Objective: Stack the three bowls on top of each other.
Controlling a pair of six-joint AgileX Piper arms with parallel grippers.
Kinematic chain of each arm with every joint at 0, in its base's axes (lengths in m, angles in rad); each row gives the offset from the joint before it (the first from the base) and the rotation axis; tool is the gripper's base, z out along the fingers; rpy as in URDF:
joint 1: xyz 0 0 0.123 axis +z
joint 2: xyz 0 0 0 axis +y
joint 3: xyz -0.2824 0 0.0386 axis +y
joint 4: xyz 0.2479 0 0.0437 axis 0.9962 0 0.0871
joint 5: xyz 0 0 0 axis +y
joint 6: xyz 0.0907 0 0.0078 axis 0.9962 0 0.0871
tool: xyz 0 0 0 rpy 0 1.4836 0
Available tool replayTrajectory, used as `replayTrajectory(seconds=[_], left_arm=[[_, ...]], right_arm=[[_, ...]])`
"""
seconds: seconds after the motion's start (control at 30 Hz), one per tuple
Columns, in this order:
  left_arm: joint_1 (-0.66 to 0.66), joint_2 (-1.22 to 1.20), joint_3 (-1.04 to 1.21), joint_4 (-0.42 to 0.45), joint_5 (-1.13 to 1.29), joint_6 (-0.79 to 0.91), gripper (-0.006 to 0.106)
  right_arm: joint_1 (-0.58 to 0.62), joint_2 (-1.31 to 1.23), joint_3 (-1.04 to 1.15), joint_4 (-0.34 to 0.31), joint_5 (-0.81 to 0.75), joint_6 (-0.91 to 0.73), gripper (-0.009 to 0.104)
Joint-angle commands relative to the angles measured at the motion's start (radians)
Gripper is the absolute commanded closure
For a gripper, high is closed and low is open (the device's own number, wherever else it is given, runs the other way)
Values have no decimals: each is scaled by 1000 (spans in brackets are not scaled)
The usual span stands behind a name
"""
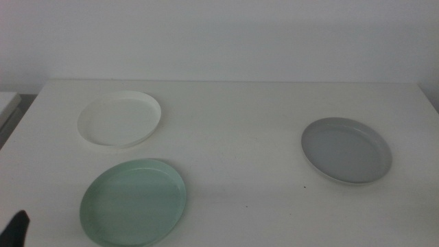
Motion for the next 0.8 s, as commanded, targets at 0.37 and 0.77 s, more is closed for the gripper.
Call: replayTrajectory(seconds=[0.37, 0.77], left_arm=[[-1, 336, -422, 13, 292, 0, 7], [-1, 727, -835, -56, 856, 0, 7]], right_arm=[[-8, -4, 4, -8, -8, -3, 2], [-8, -4, 4, -8, -8, -3, 2]])
